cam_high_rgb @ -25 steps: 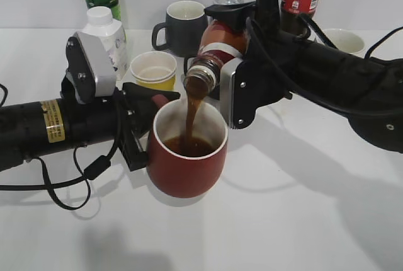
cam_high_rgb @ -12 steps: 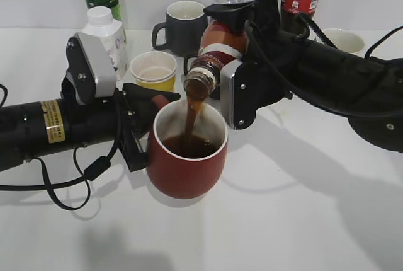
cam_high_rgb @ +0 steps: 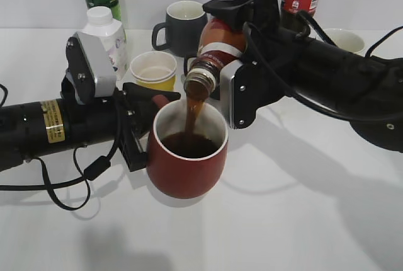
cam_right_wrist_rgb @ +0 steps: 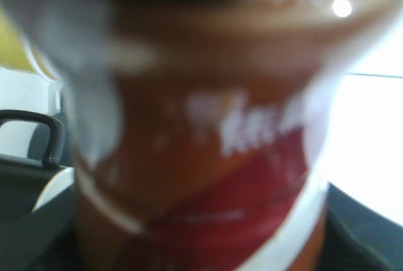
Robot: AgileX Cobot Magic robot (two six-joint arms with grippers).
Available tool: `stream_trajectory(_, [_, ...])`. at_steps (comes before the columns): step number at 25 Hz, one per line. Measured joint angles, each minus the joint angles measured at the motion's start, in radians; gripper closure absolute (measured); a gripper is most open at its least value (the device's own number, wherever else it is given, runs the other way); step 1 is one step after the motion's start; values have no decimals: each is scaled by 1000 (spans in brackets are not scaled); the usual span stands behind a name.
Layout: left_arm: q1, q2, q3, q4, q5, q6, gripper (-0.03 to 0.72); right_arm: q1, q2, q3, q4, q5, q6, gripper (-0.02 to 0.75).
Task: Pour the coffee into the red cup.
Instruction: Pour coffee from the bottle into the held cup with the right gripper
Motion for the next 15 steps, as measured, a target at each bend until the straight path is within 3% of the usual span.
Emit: stream_trajectory(15, [0, 0, 0, 7, -4, 0, 621, 0, 0, 0, 0, -19, -45, 232])
